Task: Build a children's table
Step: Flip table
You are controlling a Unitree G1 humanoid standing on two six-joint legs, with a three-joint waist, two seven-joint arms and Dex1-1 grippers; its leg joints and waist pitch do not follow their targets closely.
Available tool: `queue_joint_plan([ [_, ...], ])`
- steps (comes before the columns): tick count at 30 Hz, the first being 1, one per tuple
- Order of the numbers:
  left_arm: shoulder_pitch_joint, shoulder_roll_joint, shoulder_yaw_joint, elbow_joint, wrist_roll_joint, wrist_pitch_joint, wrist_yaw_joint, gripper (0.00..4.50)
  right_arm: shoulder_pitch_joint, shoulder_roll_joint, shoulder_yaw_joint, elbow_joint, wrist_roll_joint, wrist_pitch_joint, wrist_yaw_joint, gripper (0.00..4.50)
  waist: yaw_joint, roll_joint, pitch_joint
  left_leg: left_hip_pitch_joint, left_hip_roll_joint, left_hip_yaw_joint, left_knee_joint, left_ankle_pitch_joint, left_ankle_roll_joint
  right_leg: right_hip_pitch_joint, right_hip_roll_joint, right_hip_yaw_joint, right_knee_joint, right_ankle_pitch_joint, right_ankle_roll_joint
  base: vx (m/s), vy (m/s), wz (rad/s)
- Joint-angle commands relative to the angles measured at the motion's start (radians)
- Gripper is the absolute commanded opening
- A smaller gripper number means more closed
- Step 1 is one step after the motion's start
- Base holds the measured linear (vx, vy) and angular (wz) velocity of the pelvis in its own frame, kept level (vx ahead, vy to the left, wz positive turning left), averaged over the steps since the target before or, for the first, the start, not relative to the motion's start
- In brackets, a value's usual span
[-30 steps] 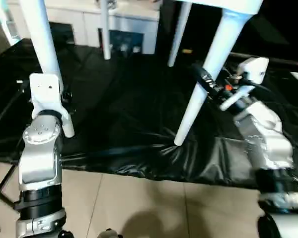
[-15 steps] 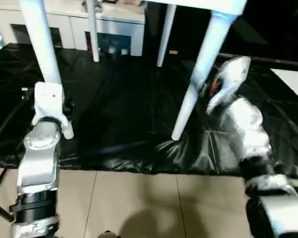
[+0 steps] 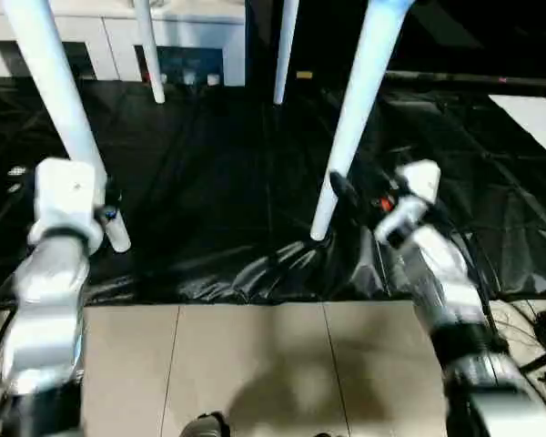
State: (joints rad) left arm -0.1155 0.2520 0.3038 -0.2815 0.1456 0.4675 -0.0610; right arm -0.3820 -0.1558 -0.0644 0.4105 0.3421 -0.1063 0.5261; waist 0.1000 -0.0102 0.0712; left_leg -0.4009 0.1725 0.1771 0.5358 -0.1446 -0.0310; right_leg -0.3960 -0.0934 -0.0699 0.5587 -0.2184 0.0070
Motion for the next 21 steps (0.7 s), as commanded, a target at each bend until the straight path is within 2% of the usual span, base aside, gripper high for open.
queue_joint_plan([
  [1,0.025,-0.026,0.028,-0.041,-0.037,-0.024,0.004,3.88,0.039,0.007,0.006,-0.092,-0.002,0.032,-0.035,3.93,0.0,0.011,-0.054,0.052,0.056,-0.034,-0.069,-0.596,-0.067,0.009,-0.059,0.03,-0.099,-0.484,-0.07,0.0,0.0,0.0],
  [3,0.087,-0.055,0.049,-0.091,-0.077,-0.046,-0.009,3.88,0.125,0.02,0.004,-0.198,0.007,0.069,-0.077,3.93,-0.002,0.002,-0.054,0.056,0.054,-0.033,-0.066,-0.609,-0.062,0.005,-0.056,0.027,-0.104,-0.507,-0.059,0.0,0.0,0.0],
  [4,0.111,-0.061,0.05,-0.108,-0.09,-0.048,-0.019,3.88,0.152,0.022,0.004,-0.229,0.003,0.078,-0.092,3.93,0.0,0.005,-0.051,0.054,0.055,-0.037,-0.069,-0.61,-0.061,0.008,-0.057,0.027,-0.106,-0.515,-0.052,0.0,0.0,0.0],
  [5,0.179,-0.073,0.037,-0.168,-0.101,-0.058,-0.035,3.88,0.223,0.026,0.006,-0.31,-0.019,0.106,-0.133,3.93,-0.001,0.005,-0.047,0.052,0.058,-0.038,-0.073,-0.623,-0.065,0.008,-0.054,0.027,-0.108,-0.523,-0.042,0.0,0.0,0.0],
  [6,0.199,-0.077,0.032,-0.186,-0.103,-0.062,-0.038,3.88,0.243,0.027,0.008,-0.334,-0.028,0.118,-0.145,3.93,-0.001,0.006,-0.045,0.053,0.059,-0.038,-0.075,-0.642,-0.068,0.006,-0.052,0.025,-0.109,-0.532,-0.036,0.0,0.0,0.0],
  [7,0.215,-0.083,0.021,-0.203,-0.103,-0.066,-0.039,3.88,0.26,0.022,0.014,-0.353,-0.039,0.145,-0.156,3.93,-0.01,0.0,-0.043,0.058,0.055,-0.036,-0.074,-0.682,-0.074,0.002,-0.044,0.017,-0.114,-0.561,-0.021,0.0,0.0,0.0],
  [8,0.236,-0.095,-0.006,-0.222,-0.1,-0.07,-0.036,3.88,0.278,0.013,0.03,-0.374,-0.057,0.179,-0.164,3.93,-0.011,0.006,-0.037,0.075,0.055,-0.037,-0.076,-0.744,-0.081,-0.004,-0.031,-0.003,-0.127,-0.587,-0.007,-0.052,0.013,-0.01],
  [9,0.251,-0.105,-0.024,-0.236,-0.097,-0.073,-0.035,3.88,0.295,0.005,0.042,-0.398,-0.067,0.21,-0.171,3.93,-0.018,0.006,-0.034,0.072,0.057,-0.035,-0.085,-0.775,-0.082,0.004,-0.023,-0.015,-0.125,-0.577,-0.001,-0.052,0.013,-0.01],
  [10,0.267,-0.129,-0.039,-0.25,-0.104,-0.055,-0.028,3.88,0.307,0.0,0.058,-0.428,-0.078,0.283,-0.197,3.93,-0.004,0.03,-0.023,0.006,0.09,-0.017,-0.178,-0.899,-0.098,0.066,0.019,-0.041,-0.015,-0.45,-0.022,-0.106,0.006,0.01],
  [11,0.277,-0.146,-0.046,-0.258,-0.109,-0.042,-0.025,3.88,0.317,-0.002,0.069,-0.455,-0.084,0.337,-0.218,3.93,0.08,0.027,-0.023,-0.099,0.089,0.05,-0.226,-0.931,-0.106,0.124,0.034,-0.027,0.162,-0.229,-0.037,-0.109,-0.032,0.15],
  [12,0.298,-0.172,-0.063,-0.266,-0.124,-0.043,-0.027,3.88,0.327,-0.003,0.087,-0.497,-0.117,0.39,-0.252,3.93,0.092,0.008,-0.034,-0.082,0.076,0.085,-0.219,-0.859,-0.106,0.112,0.029,0.008,0.182,-0.312,-0.031,-0.109,-0.032,0.15],
  [13,0.298,-0.172,-0.063,-0.266,-0.124,-0.043,-0.027,3.88,0.327,-0.003,0.087,-0.497,-0.117,0.39,-0.252,3.93,0.04,-0.09,-0.054,0.116,0.042,0.048,0.075,-0.5,-0.121,-0.076,-0.08,0.078,-0.052,-0.899,0.066,0.017,-0.118,0.22],
  [14,0.311,-0.181,-0.074,-0.267,-0.126,-0.076,-0.024,3.88,0.336,-0.004,0.102,-0.522,-0.152,0.386,-0.264,3.93,0.028,-0.038,-0.027,0.129,0.006,-0.044,0.182,-0.24,-0.068,-0.132,-0.175,0.135,-0.155,-1.1,0.014,0.067,-0.057,-0.08],
  [15,0.321,-0.19,-0.079,-0.271,-0.131,-0.095,-0.019,3.88,0.346,-0.004,0.116,-0.55,-0.17,0.392,-0.272,3.93,0.019,-0.043,-0.017,-0.01,-0.032,-0.102,0.174,-0.077,-0.029,0.016,-0.15,0.139,-0.114,-1.053,-0.05,0.067,-0.057,-0.08],
  [16,0.324,-0.192,-0.08,-0.272,-0.132,-0.097,-0.017,3.88,0.349,-0.005,0.119,-0.556,-0.171,0.396,-0.274,3.93,0.024,-0.009,-0.012,0.071,0.021,-0.121,0.128,-0.267,-0.108,-0.013,-0.131,0.083,-0.088,-0.872,-0.076,-0.042,0.062,-0.03],
  [17,0.332,-0.193,-0.092,-0.269,-0.128,-0.097,-0.014,3.88,0.359,0.001,0.119,-0.582,-0.139,0.426,-0.277,3.93,0.015,0.001,-0.015,0.09,0.033,-0.118,0.063,-0.487,-0.143,-0.03,-0.061,0.049,-0.047,-0.743,-0.069,-0.107,0.049,0.16],
  [18,0.331,-0.194,-0.092,-0.268,-0.129,-0.095,-0.014,3.88,0.36,0.002,0.118,-0.583,-0.134,0.426,-0.276,3.93,0.003,0.024,-0.029,0.076,0.058,-0.13,-0.011,-0.743,-0.165,0.003,0.002,0.037,0.0,-0.442,-0.062,-0.107,0.049,0.16],
  [19,0.325,-0.201,-0.093,-0.261,-0.135,-0.082,-0.012,3.88,0.369,0.011,0.107,-0.593,-0.103,0.435,-0.269,3.93,-0.01,0.038,-0.029,0.055,0.063,-0.133,-0.048,-0.785,-0.144,0.04,-0.007,0.034,0.009,-0.233,-0.084,-0.071,0.055,-0.02],
  [20,0.318,-0.208,-0.092,-0.254,-0.138,-0.079,-0.007,3.88,0.373,0.012,0.104,-0.597,-0.098,0.432,-0.265,3.93,-0.015,0.037,-0.031,0.049,0.057,-0.124,-0.055,-0.736,-0.115,0.056,-0.018,0.038,-0.006,-0.173,-0.086,-0.056,0.059,-0.08],
  [21,0.315,-0.213,-0.09,-0.252,-0.139,-0.078,-0.003,3.88,0.376,0.012,0.104,-0.607,-0.098,0.444,-0.267,3.93,-0.019,0.033,-0.03,0.051,0.054,-0.116,-0.056,-0.716,-0.11,0.055,-0.025,0.04,-0.018,-0.197,-0.083,-0.056,0.059,-0.08],
])
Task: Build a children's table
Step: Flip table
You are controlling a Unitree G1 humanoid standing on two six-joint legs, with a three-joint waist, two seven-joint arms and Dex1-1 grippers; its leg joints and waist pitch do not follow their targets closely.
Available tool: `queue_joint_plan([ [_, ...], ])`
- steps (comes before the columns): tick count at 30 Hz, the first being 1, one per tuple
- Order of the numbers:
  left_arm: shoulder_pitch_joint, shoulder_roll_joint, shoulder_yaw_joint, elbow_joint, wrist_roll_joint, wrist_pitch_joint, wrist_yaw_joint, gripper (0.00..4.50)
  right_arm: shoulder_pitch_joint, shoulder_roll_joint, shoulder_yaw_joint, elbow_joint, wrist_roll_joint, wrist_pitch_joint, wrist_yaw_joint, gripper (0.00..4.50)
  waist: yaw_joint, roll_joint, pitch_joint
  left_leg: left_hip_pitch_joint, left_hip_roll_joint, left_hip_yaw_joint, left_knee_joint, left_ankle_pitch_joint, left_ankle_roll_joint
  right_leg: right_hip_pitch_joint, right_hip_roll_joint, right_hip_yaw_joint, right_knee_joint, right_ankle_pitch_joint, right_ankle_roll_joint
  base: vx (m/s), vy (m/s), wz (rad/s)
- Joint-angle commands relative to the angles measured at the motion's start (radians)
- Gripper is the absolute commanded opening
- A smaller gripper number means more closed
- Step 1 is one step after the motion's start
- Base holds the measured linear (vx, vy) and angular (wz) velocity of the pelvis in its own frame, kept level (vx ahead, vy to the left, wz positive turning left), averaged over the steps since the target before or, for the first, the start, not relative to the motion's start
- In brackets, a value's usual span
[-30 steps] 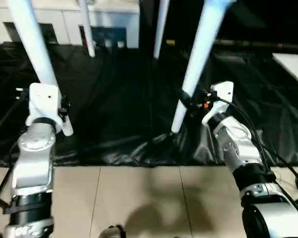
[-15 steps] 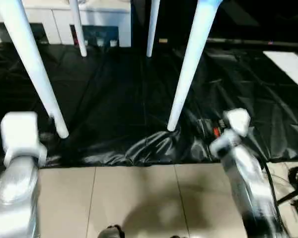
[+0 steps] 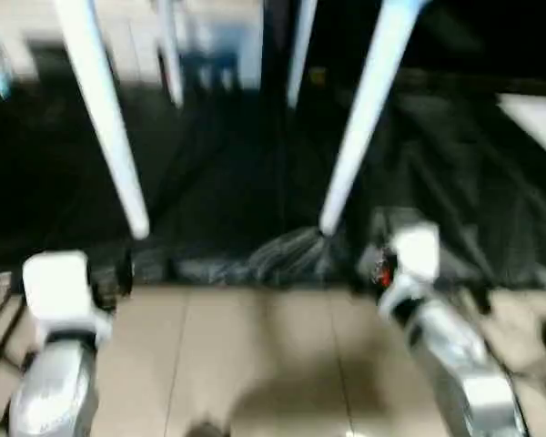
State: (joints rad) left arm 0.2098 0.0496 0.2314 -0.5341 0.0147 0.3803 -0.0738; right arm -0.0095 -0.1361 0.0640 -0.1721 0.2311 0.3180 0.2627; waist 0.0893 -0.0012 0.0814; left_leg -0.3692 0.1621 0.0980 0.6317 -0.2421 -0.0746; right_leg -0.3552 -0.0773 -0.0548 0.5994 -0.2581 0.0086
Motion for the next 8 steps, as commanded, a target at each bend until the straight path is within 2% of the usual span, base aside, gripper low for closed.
queue_joint_plan([
  [1,-0.011,-0.011,-0.018,0.001,-0.008,0.01,0.01,3.88,0.003,-0.008,-0.024,-0.024,0.013,0.019,-0.004,3.93,-0.016,0.021,-0.034,0.019,0.058,-0.026,-0.151,-0.602,-0.07,0.009,-0.05,0.028,-0.081,-0.261,-0.076,-0.058,0.029,-0.05],
  [2,-0.026,-0.011,-0.026,0.023,0.005,0.0,0.02,3.88,0.01,-0.011,-0.024,-0.027,0.007,0.041,-0.008,3.93,-0.025,0.018,-0.027,0.017,0.05,-0.02,-0.148,-0.606,-0.077,0.005,-0.058,0.028,-0.099,-0.396,-0.056,-0.051,0.006,-0.06],
  [3,-0.032,-0.011,-0.031,0.035,0.015,-0.016,0.03,3.88,0.012,-0.012,-0.027,-0.025,0.0,0.052,-0.015,3.93,-0.027,0.015,-0.025,0.02,0.047,-0.018,-0.147,-0.611,-0.077,0.002,-0.061,0.027,-0.109,-0.463,-0.043,-0.051,0.006,-0.06],
  [4,-0.037,-0.007,-0.036,0.046,0.026,-0.031,0.037,3.88,0.012,-0.014,-0.027,-0.02,-0.008,0.057,-0.019,3.93,-0.033,0.013,-0.024,0.03,0.043,-0.016,-0.141,-0.616,-0.073,-0.004,-0.065,0.024,-0.126,-0.56,-0.021,-0.066,-0.012,-0.05],
  [5,-0.037,-0.007,-0.036,0.046,0.026,-0.031,0.037,3.88,0.012,-0.014,-0.027,-0.02,-0.009,0.057,-0.019,3.93,-0.038,0.016,-0.018,0.036,0.042,-0.016,-0.143,-0.638,-0.072,-0.009,-0.062,0.014,-0.138,-0.603,-0.01,0.0,0.0,0.0],
  [6,-0.043,-0.002,-0.042,0.057,0.041,-0.045,0.044,3.88,0.011,-0.016,-0.028,-0.013,-0.02,0.053,-0.025,3.93,-0.051,0.013,-0.02,0.035,0.043,-0.018,-0.149,-0.662,-0.065,0.007,-0.054,-0.01,-0.145,-0.606,0.007,-0.065,-0.01,-0.07],
  [7,-0.051,0.006,-0.047,0.07,0.047,-0.048,0.042,3.88,0.01,-0.02,-0.031,-0.011,-0.028,0.049,-0.031,3.93,-0.055,0.018,-0.027,0.018,0.053,-0.021,-0.168,-0.674,-0.054,0.038,-0.052,-0.019,-0.122,-0.531,0.006,0.0,0.0,0.0],
  [8,-0.059,0.011,-0.051,0.081,0.05,-0.052,0.04,3.88,0.01,-0.022,-0.034,-0.01,-0.03,0.046,-0.034,3.93,-0.049,0.015,-0.03,0.008,0.059,-0.017,-0.18,-0.656,-0.043,0.044,-0.054,-0.008,-0.107,-0.484,0.004,0.0,0.0,0.0],
])
